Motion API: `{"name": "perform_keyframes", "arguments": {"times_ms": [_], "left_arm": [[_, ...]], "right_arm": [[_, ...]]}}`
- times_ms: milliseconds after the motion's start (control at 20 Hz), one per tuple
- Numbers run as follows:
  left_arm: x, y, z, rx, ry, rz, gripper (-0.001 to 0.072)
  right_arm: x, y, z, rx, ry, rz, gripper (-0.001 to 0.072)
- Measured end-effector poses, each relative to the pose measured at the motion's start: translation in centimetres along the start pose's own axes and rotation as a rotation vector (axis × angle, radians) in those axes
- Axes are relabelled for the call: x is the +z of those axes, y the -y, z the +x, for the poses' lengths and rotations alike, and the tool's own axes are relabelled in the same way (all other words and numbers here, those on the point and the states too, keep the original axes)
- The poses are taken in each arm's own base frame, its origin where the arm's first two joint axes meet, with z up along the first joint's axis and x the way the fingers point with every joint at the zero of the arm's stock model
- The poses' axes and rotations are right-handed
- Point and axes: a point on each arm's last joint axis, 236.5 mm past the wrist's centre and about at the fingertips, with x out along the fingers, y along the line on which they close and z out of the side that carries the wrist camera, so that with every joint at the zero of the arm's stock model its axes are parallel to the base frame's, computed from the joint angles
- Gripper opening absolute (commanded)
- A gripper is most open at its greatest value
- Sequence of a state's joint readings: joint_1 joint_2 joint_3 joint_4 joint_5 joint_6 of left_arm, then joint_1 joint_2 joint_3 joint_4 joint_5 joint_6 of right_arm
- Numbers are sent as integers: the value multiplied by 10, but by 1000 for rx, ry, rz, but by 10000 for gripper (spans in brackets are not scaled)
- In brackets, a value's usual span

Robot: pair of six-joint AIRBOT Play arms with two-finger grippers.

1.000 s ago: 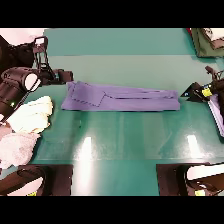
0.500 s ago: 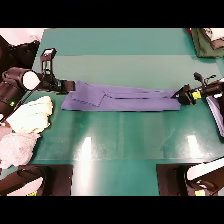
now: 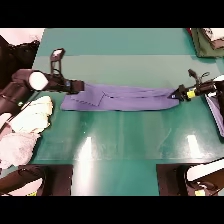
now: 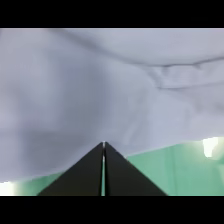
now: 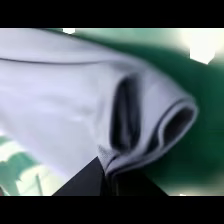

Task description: Fold the shirts.

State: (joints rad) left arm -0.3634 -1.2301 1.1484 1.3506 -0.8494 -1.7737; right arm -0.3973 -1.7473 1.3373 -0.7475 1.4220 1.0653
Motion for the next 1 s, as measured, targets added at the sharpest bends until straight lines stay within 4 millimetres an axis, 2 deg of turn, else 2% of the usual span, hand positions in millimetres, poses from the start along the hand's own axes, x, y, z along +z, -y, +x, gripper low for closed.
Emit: {"name": "perform_keyframes", "arguments": {"times_ms": [100,250,350,450,600,750,850,1000], "left_arm": [[-2,23,23,-33,-24,25,28],[-3,59,62,-85,-72,74,28],[-3,83,89,-124,-102,98,28],[-8,99,115,-148,-146,115,28],[-22,104,147,-149,-217,131,28],[-31,103,162,-144,-255,138,28],[-33,100,167,-138,-264,141,29],[-17,95,157,-136,-241,139,28]], "right_arm": [[9,-31,-11,37,43,-63,15],[19,-90,-30,72,97,-203,14],[22,-137,-41,87,131,-319,15],[20,-181,-49,93,150,-414,15],[16,-244,-56,113,183,-521,15],[5,-295,-55,140,190,-609,14],[-1,-317,-51,156,191,-640,15],[-13,-338,-41,179,169,-671,14]]}}
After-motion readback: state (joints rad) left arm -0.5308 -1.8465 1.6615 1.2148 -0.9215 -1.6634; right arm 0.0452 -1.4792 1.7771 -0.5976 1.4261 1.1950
